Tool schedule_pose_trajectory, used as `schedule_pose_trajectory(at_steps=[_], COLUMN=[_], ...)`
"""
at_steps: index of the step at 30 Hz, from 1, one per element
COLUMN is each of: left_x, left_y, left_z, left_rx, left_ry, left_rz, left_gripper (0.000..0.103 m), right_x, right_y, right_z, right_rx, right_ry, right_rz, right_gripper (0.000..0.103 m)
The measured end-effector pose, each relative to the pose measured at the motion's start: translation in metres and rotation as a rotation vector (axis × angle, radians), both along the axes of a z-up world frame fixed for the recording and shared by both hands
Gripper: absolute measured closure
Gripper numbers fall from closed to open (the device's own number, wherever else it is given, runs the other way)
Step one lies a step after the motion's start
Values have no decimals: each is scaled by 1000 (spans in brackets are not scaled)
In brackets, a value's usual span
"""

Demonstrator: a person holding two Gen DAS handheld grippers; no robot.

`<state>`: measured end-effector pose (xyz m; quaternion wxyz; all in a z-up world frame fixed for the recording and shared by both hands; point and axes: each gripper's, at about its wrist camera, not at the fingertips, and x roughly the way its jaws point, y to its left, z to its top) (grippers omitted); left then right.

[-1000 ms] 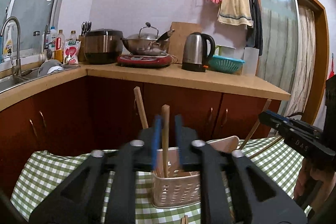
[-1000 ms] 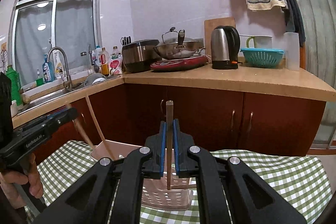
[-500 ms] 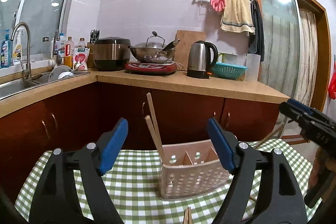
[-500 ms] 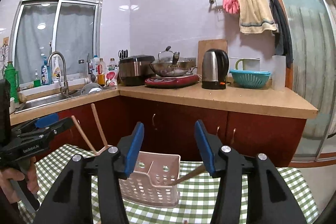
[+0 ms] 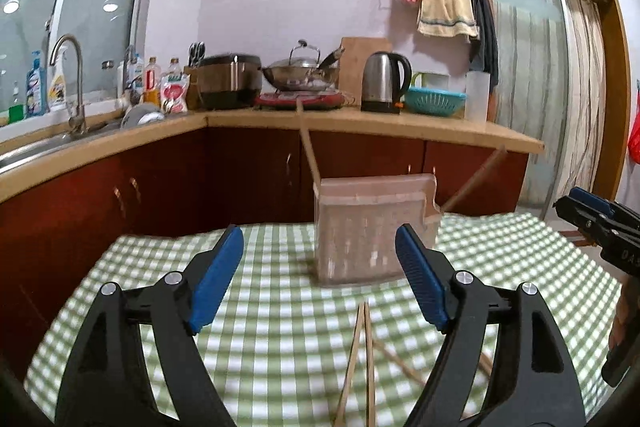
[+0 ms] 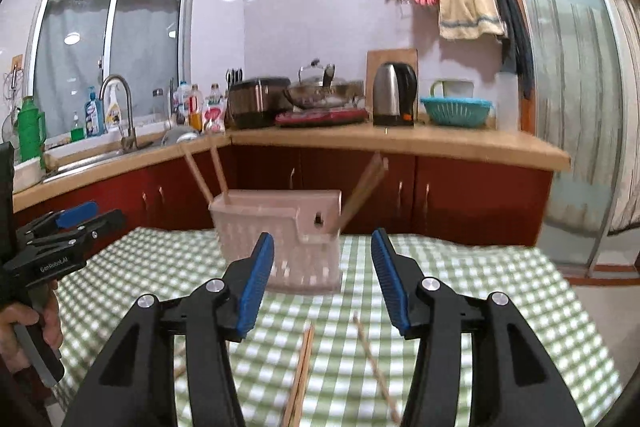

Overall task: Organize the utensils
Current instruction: 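Move both open tools back down to the chopsticks on the table, then close the right tool on a wooden chopstick while the left tool grasps another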

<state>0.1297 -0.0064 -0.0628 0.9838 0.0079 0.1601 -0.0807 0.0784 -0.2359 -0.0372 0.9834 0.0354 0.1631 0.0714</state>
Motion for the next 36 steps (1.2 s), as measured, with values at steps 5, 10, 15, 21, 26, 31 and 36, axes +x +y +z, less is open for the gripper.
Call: schedule_pose_trajectory(at_steps=[5,10,15,21,26,31,36], left_x=[-26,-46,-60,-72,-72,-72,-71], left_y=[7,12,13,12,15,14,15], left_z=[-29,-56,-78,-103,-117,-122,-128], left_rx=[6,11,21,35,36,40,42], left_ry=[56,131,178,236,281,292,312], left_rz=[32,47,58,60,61,66,64], left_gripper=[27,29,33,40,46,47,48], right_x=[-29,-56,-71,-74,-70,-69,-69], right_y=[5,12,16,19,21,21,11], right_z=[-32,-64,-94,-116,-132,-139,-139], right_rx=[-25,-77,-88,-91,-92,-96,-89], right_ry=[58,117,182,249,317,342,343], right_rz=[-6,7,27,56,69,69,22], right_gripper=[53,56,63,73,78,84,95])
